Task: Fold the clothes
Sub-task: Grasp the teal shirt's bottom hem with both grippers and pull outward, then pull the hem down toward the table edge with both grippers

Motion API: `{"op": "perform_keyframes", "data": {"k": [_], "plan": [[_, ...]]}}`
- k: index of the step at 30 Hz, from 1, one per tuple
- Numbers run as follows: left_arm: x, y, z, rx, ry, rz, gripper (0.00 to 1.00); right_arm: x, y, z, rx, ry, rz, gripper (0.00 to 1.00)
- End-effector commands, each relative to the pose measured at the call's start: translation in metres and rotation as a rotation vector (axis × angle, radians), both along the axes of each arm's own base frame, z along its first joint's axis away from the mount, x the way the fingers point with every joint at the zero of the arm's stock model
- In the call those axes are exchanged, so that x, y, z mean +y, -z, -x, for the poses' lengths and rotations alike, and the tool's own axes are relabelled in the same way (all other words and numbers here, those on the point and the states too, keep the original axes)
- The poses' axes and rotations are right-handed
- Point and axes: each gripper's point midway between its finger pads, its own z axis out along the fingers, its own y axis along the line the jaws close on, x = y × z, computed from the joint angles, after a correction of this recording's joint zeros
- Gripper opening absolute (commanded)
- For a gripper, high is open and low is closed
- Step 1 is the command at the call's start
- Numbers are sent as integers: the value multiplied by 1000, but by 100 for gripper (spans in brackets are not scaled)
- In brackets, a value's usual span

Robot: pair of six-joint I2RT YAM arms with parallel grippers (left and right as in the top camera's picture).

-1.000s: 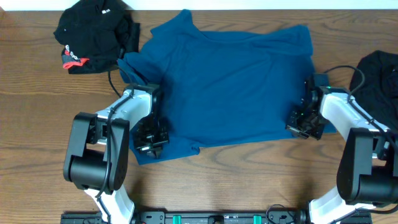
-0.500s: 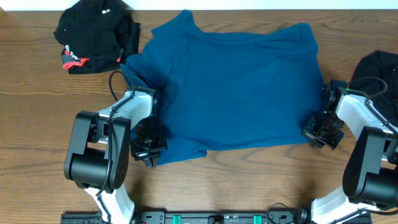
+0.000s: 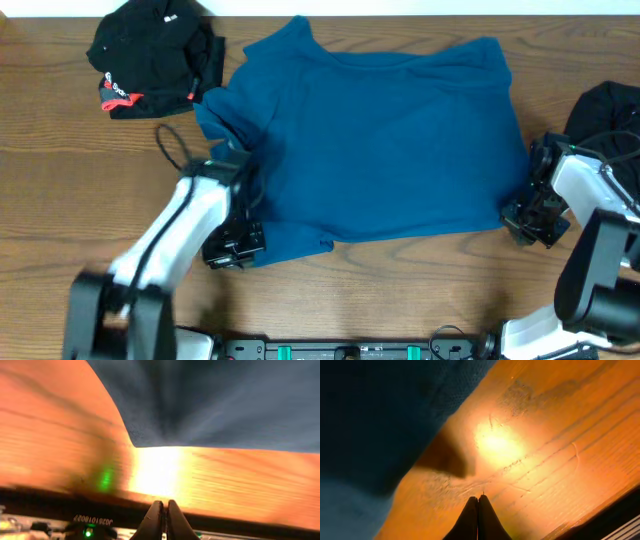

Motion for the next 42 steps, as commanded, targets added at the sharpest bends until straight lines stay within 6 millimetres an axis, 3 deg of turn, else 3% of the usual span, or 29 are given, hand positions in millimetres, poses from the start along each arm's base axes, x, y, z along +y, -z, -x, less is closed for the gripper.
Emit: {"op": "perform_keyframes", "data": {"k": [1,7,12,13,17,22,29,42], "plan": [[8,-26,-19,-193,-18,-29,6,-2,-25,-14,-130,-18,31,1],[9,-54,-66,-506,-27,-23,6,33,-69,-80,-523,-291,-143,8],[1,-43,-99,-569,-22,-11,6,38,-76,-105,-621,-346,-147,5],[0,-36,-101,-551,-20,-15,6,38,-73,-106,-619,-347,-149,1],[-6,0,-96,-412,-13,-5,6,40,-63,-106,-589,-342,-167,1],[-10,28,-85,-291,-15,0,6,41,-50,-102,-547,-335,-183,1],[-9,38,-80,-256,-13,-9,6,31,-27,-91,-459,-307,-140,1],[-6,57,-71,-260,-14,-8,6,33,-2,-86,-460,-310,-141,1]]}}
